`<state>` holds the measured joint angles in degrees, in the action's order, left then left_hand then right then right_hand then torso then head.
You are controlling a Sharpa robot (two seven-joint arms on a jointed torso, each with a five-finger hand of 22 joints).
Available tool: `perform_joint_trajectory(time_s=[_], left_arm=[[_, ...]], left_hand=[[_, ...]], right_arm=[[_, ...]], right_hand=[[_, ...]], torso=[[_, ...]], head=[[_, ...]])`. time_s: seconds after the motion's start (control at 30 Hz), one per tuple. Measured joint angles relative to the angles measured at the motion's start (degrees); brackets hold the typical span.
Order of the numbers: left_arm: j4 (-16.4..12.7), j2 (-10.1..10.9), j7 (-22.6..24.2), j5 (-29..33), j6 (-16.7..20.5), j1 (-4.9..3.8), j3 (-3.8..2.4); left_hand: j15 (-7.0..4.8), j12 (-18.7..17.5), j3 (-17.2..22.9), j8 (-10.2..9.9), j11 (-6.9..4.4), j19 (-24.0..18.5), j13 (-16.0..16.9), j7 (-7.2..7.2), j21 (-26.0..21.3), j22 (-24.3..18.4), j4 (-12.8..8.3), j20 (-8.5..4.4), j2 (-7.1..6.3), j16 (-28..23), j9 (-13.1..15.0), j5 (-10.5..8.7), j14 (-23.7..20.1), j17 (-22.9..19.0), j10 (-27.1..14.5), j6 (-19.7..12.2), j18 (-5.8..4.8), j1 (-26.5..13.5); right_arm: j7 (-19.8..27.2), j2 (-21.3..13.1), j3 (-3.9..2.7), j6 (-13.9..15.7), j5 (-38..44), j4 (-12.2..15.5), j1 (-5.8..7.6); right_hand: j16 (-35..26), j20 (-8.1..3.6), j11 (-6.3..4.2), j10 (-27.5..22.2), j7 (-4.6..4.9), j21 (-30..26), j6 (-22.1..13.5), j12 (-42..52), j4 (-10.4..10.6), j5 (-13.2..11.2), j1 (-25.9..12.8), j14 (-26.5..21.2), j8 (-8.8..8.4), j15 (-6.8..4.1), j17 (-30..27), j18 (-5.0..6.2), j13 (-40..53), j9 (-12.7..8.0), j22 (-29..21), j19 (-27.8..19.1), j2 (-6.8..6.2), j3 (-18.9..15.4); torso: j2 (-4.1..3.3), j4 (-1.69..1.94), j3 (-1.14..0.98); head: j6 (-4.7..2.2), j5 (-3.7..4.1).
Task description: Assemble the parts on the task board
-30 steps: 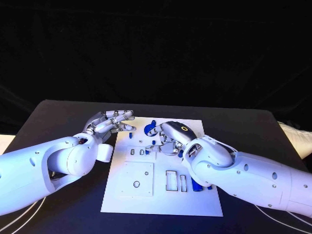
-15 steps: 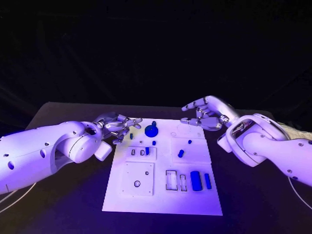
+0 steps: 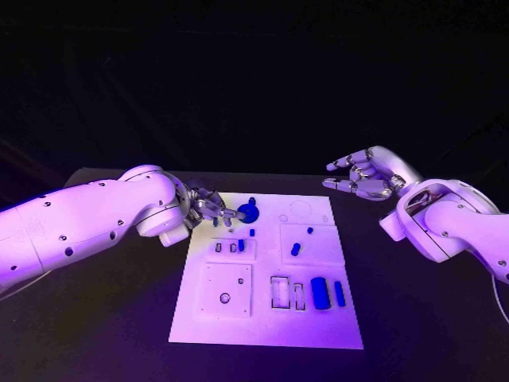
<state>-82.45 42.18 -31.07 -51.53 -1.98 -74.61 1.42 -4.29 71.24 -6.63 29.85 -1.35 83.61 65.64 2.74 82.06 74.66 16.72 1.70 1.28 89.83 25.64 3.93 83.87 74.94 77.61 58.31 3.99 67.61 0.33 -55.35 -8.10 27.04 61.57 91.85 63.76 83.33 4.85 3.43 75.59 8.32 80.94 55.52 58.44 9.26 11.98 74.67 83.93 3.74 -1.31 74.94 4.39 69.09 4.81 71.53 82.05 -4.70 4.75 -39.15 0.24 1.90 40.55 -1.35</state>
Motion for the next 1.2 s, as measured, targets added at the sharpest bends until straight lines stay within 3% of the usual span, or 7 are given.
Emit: perform_joint_trajectory(time_s=[0.07,0.57,1.2], left_arm=[[0.75,-1.22,-1.49,-1.77,-1.57,-0.18,0.11],[4.52,-6.58,-5.60,-6.47,-8.96,-0.58,1.42],[5.45,-8.26,-6.67,-7.92,-13.08,-0.59,1.66]], left_hand=[[-0.01,-0.40,-0.52,0.65,0.11,0.14,-0.65,0.02,0.97,0.28,-0.21,-0.05,0.48,0.00,1.19,0.00,-0.01,0.00,-0.21,-0.91,-0.88,0.48],[-0.01,-0.46,-3.46,3.11,0.11,0.14,0.10,-0.13,2.26,0.29,0.00,-0.05,1.90,0.00,5.94,-0.33,-0.01,-0.01,-0.75,-3.00,-0.88,0.36],[-0.20,-0.22,-4.03,3.61,0.11,0.13,0.52,-0.11,2.48,0.28,-0.23,-0.05,1.79,0.00,7.10,-0.54,0.19,-0.02,-0.74,-3.38,-0.87,-0.17]], right_arm=[[-0.03,0.00,0.00,-0.18,-0.41,-0.05,0.03],[-0.72,0.07,0.01,-1.14,-1.06,-0.09,0.07],[-1.42,0.69,0.01,-2.04,-0.96,-0.62,0.07]], right_hand=[[0.00,0.00,0.00,0.00,0.00,0.00,0.00,0.00,0.00,0.00,0.22,0.00,0.00,0.00,0.00,0.00,0.00,0.00,0.00,0.00,-0.22,0.00],[0.00,0.00,0.00,0.00,0.00,0.00,0.00,0.00,0.00,0.33,0.22,0.00,0.00,0.00,-0.01,0.00,0.01,0.00,-0.01,0.00,-0.22,0.00],[-0.22,0.00,0.00,0.00,0.00,0.00,0.00,0.00,0.00,0.56,0.45,0.00,0.00,-0.01,-0.02,0.00,-0.13,0.01,-0.19,0.00,0.00,0.00]], torso=[[-0.01,-0.04,-0.02],[-0.06,-0.01,0.04],[-0.02,0.10,0.05]], head=[[0.12,0.00],[1.23,0.19],[1.92,0.19]])
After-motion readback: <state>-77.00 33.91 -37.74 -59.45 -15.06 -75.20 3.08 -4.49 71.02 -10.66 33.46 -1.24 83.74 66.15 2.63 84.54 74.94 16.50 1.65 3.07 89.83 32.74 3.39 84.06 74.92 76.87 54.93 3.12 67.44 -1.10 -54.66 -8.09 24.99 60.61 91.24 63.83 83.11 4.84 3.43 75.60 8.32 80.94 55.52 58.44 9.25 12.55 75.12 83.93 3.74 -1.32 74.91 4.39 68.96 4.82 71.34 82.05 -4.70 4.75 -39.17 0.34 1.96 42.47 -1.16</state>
